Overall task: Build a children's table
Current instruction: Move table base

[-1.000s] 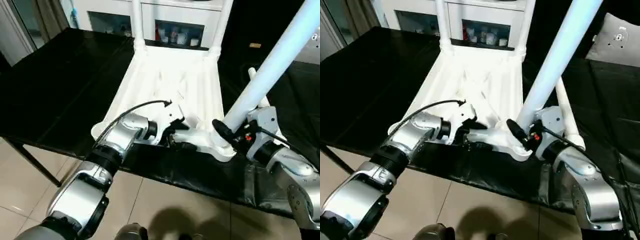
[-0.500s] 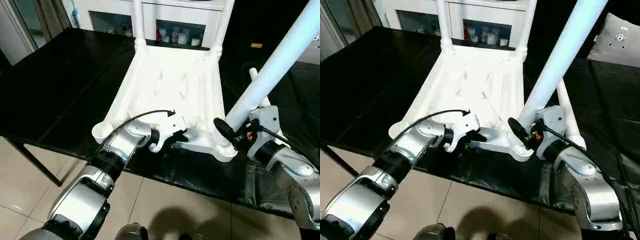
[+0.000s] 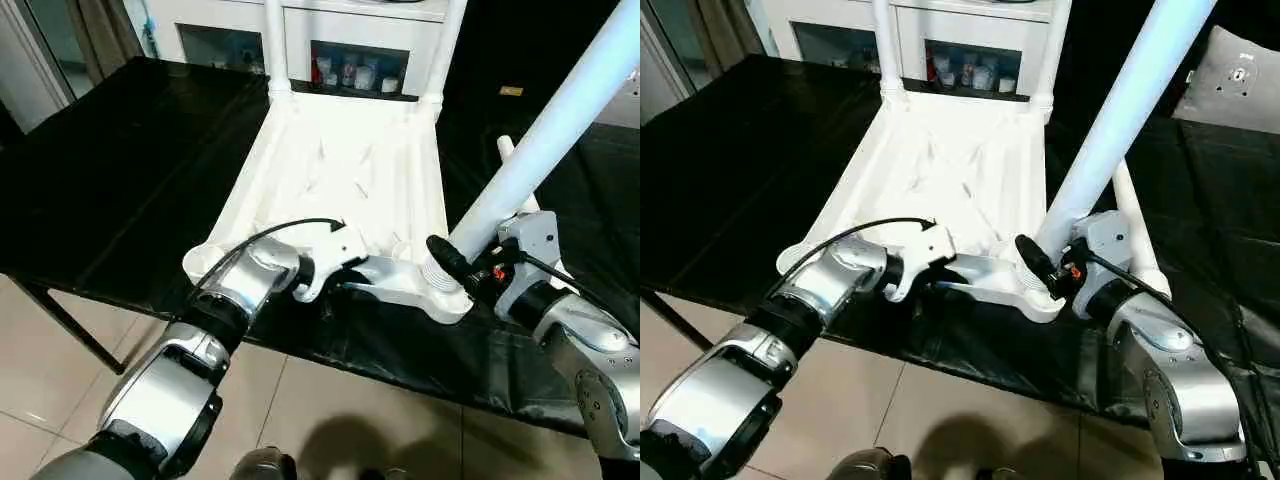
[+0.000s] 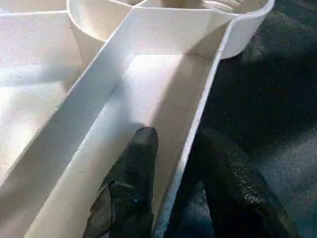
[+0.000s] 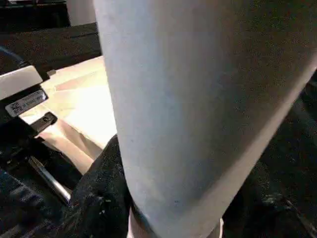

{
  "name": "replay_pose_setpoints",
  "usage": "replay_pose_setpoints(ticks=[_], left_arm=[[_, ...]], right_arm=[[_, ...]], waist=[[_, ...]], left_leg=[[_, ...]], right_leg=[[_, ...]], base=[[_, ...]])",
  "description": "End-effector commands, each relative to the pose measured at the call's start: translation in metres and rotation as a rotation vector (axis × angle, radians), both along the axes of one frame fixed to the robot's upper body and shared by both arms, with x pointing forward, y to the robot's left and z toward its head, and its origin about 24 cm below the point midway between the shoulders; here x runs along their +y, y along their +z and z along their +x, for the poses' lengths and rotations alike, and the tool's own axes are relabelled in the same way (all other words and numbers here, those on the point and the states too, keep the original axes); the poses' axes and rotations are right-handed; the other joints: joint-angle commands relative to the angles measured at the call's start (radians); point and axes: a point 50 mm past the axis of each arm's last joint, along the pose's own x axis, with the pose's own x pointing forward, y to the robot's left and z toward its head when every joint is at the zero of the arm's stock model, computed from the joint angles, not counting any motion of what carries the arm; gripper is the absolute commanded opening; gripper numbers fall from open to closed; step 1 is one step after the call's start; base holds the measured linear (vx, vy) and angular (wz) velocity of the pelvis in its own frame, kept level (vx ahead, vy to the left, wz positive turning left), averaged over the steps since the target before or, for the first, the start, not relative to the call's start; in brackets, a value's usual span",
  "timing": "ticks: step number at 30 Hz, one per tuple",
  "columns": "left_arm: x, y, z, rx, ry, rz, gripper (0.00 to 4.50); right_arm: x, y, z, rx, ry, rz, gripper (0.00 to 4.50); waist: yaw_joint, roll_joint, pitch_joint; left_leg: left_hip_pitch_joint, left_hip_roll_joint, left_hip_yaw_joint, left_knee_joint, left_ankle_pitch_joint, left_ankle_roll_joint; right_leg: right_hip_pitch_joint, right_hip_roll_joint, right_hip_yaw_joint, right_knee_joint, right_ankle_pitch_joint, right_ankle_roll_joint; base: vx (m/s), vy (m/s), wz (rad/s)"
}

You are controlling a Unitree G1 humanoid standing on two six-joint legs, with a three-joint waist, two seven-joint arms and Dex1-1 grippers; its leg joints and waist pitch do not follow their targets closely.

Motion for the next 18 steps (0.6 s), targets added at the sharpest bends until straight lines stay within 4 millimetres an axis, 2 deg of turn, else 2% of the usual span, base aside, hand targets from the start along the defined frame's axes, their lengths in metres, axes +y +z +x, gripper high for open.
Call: replay_pose_setpoints(ticks=[1,5,8,9,11,12,13,14,15,16,17,18], left_arm=[[0.001,0.004,0.002,-0.008,-0.020,0.015,1.16],[0.016,0.005,0.004,0.011,0.026,-0.010,0.99],[0.032,0.006,0.003,-0.008,0.035,-0.009,0.93],[0.036,0.006,0.001,-0.013,0.032,-0.007,0.93],[0.043,0.007,-0.001,-0.019,0.026,-0.004,0.92],[0.050,0.007,-0.004,-0.027,0.017,0.000,0.92],[0.066,0.008,-0.013,-0.024,0.011,0.024,0.91],[0.066,0.008,-0.013,-0.024,0.011,0.024,0.91],[0.069,0.008,-0.015,-0.022,0.020,0.034,0.91],[0.074,0.008,-0.017,-0.020,0.042,0.050,0.90],[0.075,0.008,-0.018,-0.020,0.049,0.052,0.90],[0.075,0.008,-0.017,-0.025,0.074,0.051,0.89]], right_arm=[[0.002,0.006,-0.003,-0.023,0.025,0.000,1.91],[0.012,0.007,-0.002,-0.013,0.055,0.037,1.91],[0.014,0.007,0.000,-0.002,0.069,0.058,1.91],[0.015,0.007,0.000,-0.003,0.075,0.056,1.91],[0.015,0.007,0.000,-0.004,0.081,0.053,1.91],[0.015,0.007,0.001,-0.004,0.085,0.051,1.91],[0.015,0.007,0.004,-0.002,0.097,0.054,1.91],[0.015,0.007,0.004,-0.002,0.097,0.054,1.91],[0.015,0.006,0.005,-0.001,0.102,0.053,1.91],[0.016,0.006,0.006,0.002,0.110,0.051,1.91],[0.016,0.006,0.006,0.003,0.112,0.051,1.91],[0.016,0.005,0.006,0.005,0.115,0.049,1.91]], waist=[[0.001,-0.010,-0.074],[0.004,-0.006,-0.078],[-0.003,-0.005,-0.076],[-0.002,-0.019,-0.078],[-0.005,-0.014,-0.075],[-0.006,-0.020,-0.077],[-0.011,-0.017,-0.075],[-0.019,-0.021,-0.078],[-0.022,-0.017,-0.076],[-0.025,-0.019,-0.076],[-0.026,-0.019,-0.074],[-0.024,-0.022,-0.074]], left_leg=[[0.023,0.151,-0.075,-0.077,-0.177,0.062],[0.021,0.154,-0.077,-0.078,-0.164,0.069],[0.016,0.153,-0.078,-0.080,-0.166,0.065],[0.018,0.151,-0.075,-0.078,-0.154,0.064],[0.018,0.148,-0.072,-0.078,-0.147,0.066],[0.017,0.154,-0.075,-0.080,-0.136,0.068],[0.014,0.154,-0.073,-0.081,-0.131,0.072],[0.012,0.159,-0.078,-0.085,-0.123,0.069],[0.015,0.156,-0.074,-0.085,-0.122,0.074],[0.021,0.155,-0.071,-0.081,-0.134,0.063],[0.017,0.149,-0.067,-0.080,-0.122,0.069],[0.021,0.146,-0.062,-0.077,-0.121,0.072]], right_leg=[[0.052,-0.194,0.099,-0.096,-0.266,-0.094],[0.053,-0.195,0.100,-0.088,-0.223,-0.105],[0.057,-0.200,0.100,-0.089,-0.232,-0.108],[0.056,-0.203,0.100,-0.086,-0.245,-0.105],[0.052,-0.197,0.099,-0.091,-0.272,-0.095],[0.053,-0.199,0.099,-0.084,-0.259,-0.095],[0.051,-0.196,0.100,-0.085,-0.252,-0.095],[0.053,-0.197,0.098,-0.070,-0.214,-0.108],[0.047,-0.192,0.099,-0.076,-0.212,-0.106],[0.048,-0.198,0.102,-0.074,-0.209,-0.117],[0.048,-0.193,0.101,-0.078,-0.210,-0.117],[0.047,-0.192,0.101,-0.083,-0.224,-0.111]], base=[[0.000,0.000,0.00],[0.000,0.000,0.00],[0.000,0.000,0.00],[0.000,0.000,0.00],[0.000,0.000,0.00],[0.000,0.000,0.00],[0.000,0.000,0.00],[0.000,0.000,0.00],[0.000,0.000,0.00],[0.000,0.000,0.00],[0.000,0.000,0.00],[0.000,0.000,0.00]])
